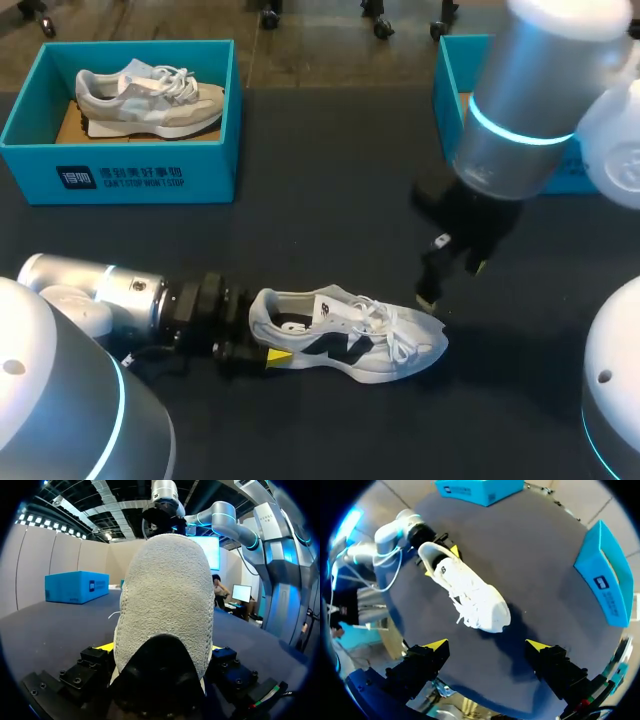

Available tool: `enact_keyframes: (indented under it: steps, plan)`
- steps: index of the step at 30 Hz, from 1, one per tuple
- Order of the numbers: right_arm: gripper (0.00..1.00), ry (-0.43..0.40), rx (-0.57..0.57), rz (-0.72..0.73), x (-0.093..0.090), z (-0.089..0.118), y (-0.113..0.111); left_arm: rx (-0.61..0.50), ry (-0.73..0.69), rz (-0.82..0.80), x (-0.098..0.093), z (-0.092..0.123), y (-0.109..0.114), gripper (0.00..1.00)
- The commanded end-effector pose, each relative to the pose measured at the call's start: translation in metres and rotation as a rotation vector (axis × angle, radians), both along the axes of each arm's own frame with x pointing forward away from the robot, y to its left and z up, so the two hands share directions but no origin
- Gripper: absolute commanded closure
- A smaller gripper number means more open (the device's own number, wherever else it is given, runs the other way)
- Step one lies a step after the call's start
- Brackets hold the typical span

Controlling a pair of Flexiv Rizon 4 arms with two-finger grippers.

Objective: Take the shoe out of the shoebox, open the shoe tongue, remove and reinsert the insole, then place the shoe into the shoebox

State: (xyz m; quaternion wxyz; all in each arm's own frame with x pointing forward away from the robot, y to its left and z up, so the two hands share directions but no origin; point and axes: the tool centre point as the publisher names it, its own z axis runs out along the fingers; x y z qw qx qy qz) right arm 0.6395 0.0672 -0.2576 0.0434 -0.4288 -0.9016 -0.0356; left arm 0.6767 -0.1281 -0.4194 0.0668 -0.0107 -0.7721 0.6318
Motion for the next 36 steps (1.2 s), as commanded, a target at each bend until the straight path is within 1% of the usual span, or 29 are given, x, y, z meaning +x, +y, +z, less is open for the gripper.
enact_keyframes:
  steps: [1,4,18,19,20,21,22,24,27,28,29,30,32,33,34,36]
  plan:
    - [0.00,0.042,-0.108,-0.070,-0.003,-0.020,0.039,-0.001,0.000,0.003,-0.001,0.000,0.000,1.00]
    - [0.00,0.027,-0.092,-0.101,-0.009,-0.030,0.056,-0.001,0.000,0.003,-0.001,0.000,0.000,1.00]
    - [0.00,0.021,-0.082,-0.111,-0.009,-0.031,0.057,-0.001,0.000,0.003,-0.001,0.000,0.000,1.00]
    - [0.00,0.026,-0.086,-0.117,-0.007,-0.031,0.058,-0.001,0.000,0.003,-0.001,0.000,0.000,1.00]
    - [0.00,0.034,-0.084,-0.127,-0.002,-0.034,0.064,-0.001,0.000,0.003,-0.001,0.000,0.000,1.00]
    - [0.00,0.032,-0.079,-0.129,-0.001,-0.035,0.067,-0.001,0.000,0.003,-0.001,0.000,0.000,1.00]
    - [0.00,0.025,-0.079,-0.130,0.000,-0.036,0.076,-0.001,0.000,0.003,-0.001,0.000,0.000,1.00]
    - [0.00,0.014,-0.077,-0.133,-0.001,-0.042,0.088,-0.001,0.000,0.003,-0.001,0.000,0.000,1.00]
    - [0.00,0.013,-0.118,-0.167,-0.003,-0.048,0.107,-0.001,0.000,0.003,-0.001,0.000,0.000,1.00]
    - [0.00,0.013,-0.118,-0.167,-0.003,-0.048,0.107,-0.001,0.000,0.003,-0.001,0.000,0.000,1.00]
    - [0.00,0.003,-0.162,-0.200,-0.007,-0.048,0.120,-0.001,0.000,0.003,-0.001,0.000,0.000,1.00]
    - [0.00,-0.012,-0.183,-0.217,-0.010,-0.048,0.127,-0.001,0.000,0.003,-0.001,0.000,0.000,1.00]
    - [0.00,-0.022,-0.229,-0.238,-0.014,-0.048,0.136,-0.001,0.000,0.003,-0.001,0.000,0.000,1.00]
    - [0.00,-0.030,-0.242,-0.245,-0.015,-0.048,0.139,-0.001,0.000,0.003,-0.001,0.000,0.000,1.00]
    - [0.00,-0.058,-0.248,-0.259,-0.017,-0.046,0.146,-0.001,0.000,0.003,-0.001,0.000,0.000,1.00]
    - [0.00,-0.069,-0.268,-0.287,-0.018,-0.043,0.154,-0.001,0.000,0.003,-0.001,0.000,0.000,1.00]
